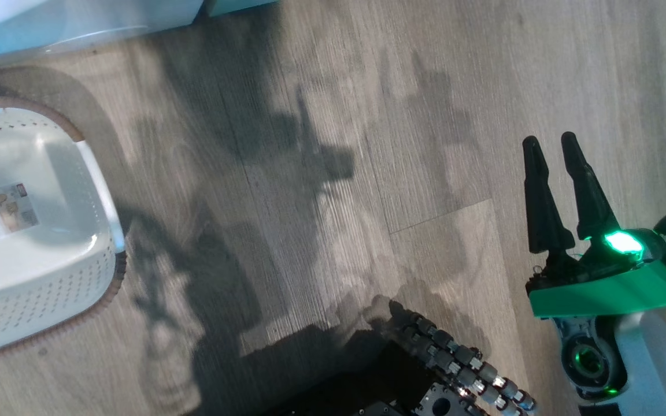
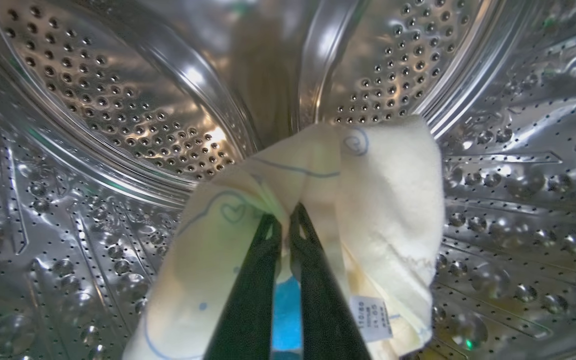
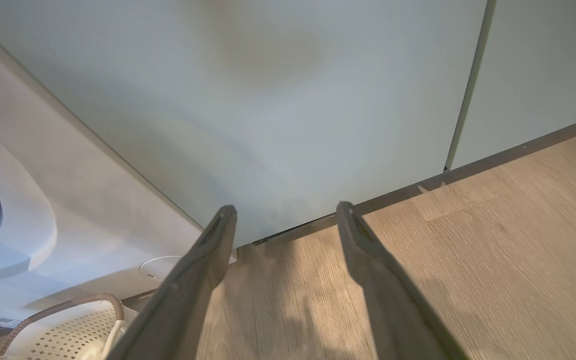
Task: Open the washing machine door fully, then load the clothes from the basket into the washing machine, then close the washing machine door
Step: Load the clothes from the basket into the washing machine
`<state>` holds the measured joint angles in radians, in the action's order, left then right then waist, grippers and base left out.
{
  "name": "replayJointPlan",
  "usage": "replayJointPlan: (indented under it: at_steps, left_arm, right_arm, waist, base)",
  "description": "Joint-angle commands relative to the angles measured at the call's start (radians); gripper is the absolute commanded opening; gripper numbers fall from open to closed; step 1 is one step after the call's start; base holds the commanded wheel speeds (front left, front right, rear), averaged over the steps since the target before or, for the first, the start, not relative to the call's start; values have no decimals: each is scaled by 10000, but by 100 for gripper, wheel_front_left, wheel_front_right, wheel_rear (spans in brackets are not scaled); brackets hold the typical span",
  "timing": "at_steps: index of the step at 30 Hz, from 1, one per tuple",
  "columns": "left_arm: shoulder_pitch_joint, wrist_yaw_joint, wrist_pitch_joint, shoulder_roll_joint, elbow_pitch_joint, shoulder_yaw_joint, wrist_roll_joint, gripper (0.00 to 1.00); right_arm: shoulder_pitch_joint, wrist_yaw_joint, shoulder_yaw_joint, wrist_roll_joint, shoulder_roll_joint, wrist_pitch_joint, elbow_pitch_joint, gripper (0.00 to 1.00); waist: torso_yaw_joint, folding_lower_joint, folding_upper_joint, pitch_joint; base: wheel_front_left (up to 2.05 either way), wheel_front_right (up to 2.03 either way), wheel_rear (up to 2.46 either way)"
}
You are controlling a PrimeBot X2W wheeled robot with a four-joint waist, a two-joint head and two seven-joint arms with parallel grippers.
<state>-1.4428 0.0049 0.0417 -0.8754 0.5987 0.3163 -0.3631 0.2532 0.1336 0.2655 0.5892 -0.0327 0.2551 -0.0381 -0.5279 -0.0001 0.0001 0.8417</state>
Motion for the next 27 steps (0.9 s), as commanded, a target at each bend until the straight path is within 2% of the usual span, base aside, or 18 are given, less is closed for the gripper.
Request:
replayJointPlan:
  at_steps: [1,2,3,14,27]
  left_arm:
    - [-201,-18,61,-318,-187,-238,-43,31]
    - [-210,-4,162,-255,-109,-225,-91,84]
    - [-220,-2,198,-201,-82,-203,-116,100]
    - [-16,163,549,187,-285,56,-237,100]
    - [1998,874,454,244,-1935,-397,-1083,100]
  right_arm:
    - [-276,-29,51,-50,-175,67,-254,100]
    - [-268,-29,40,-69,-175,67,-251,100]
    - [-262,-29,28,-87,-175,67,-252,100]
    - [-198,-29,-120,-167,-175,67,-281,100]
    - [-127,-29,-392,-340,-175,67,-200,100]
  waist:
    - [71,1,-1,-23]
    - [105,1,-1,-37]
    - [140,1,-1,-50]
    - [528,1,-1,-95]
    - [1047,1,-1,-398]
  base:
    - [0,0,0]
    - [0,0,0]
    - [0,0,0]
    - [0,0,0]
    - [0,0,0]
